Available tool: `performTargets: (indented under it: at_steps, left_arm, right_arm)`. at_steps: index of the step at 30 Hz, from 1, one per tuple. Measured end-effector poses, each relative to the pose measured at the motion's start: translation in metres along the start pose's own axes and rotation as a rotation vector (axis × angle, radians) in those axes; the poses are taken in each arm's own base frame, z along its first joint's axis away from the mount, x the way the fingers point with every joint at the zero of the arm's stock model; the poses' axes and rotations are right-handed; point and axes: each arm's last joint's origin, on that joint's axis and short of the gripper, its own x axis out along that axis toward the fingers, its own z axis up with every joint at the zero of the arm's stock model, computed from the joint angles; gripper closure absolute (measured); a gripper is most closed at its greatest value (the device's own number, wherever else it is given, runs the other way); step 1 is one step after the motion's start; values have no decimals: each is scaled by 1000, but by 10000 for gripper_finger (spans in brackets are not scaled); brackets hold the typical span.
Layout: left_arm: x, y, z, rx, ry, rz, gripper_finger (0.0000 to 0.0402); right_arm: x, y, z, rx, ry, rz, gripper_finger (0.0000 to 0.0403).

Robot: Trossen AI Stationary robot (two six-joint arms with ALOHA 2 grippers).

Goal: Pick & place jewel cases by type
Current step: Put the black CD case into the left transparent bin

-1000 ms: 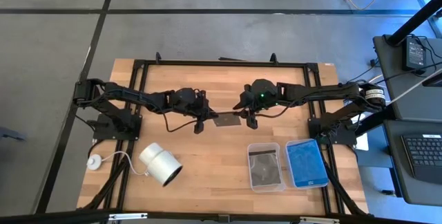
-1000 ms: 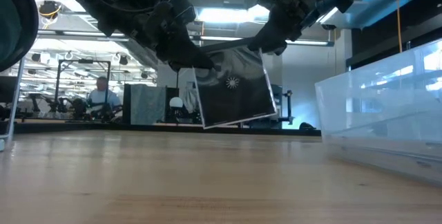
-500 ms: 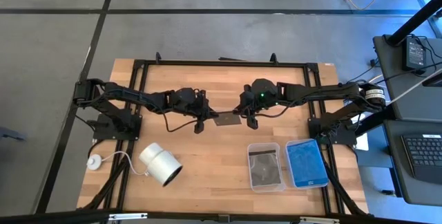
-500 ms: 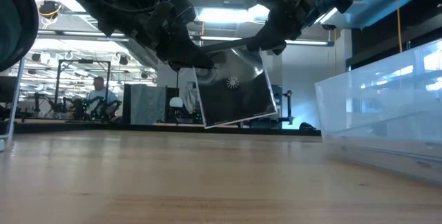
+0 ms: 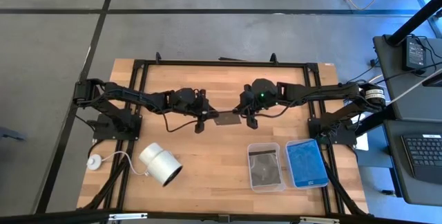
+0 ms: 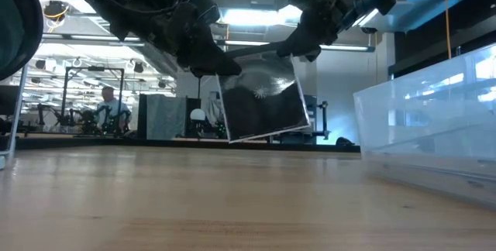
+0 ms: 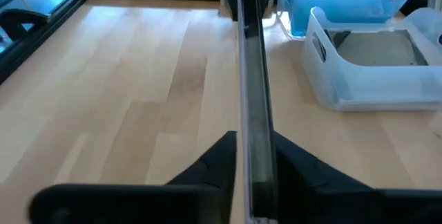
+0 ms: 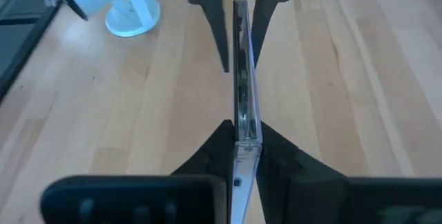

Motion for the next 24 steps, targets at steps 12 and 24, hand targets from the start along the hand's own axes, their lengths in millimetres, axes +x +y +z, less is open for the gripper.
performTargets:
  at_steps: [12, 24]
  left_arm:
    - [-17, -1, 8, 111, 10, 76, 205]
    - [-61, -3, 16, 120, -131, 173, 205]
  right_arm:
    - [-1, -2, -7, 9, 74, -73, 361]
    - [-49, 4, 36, 299, 350, -149, 361]
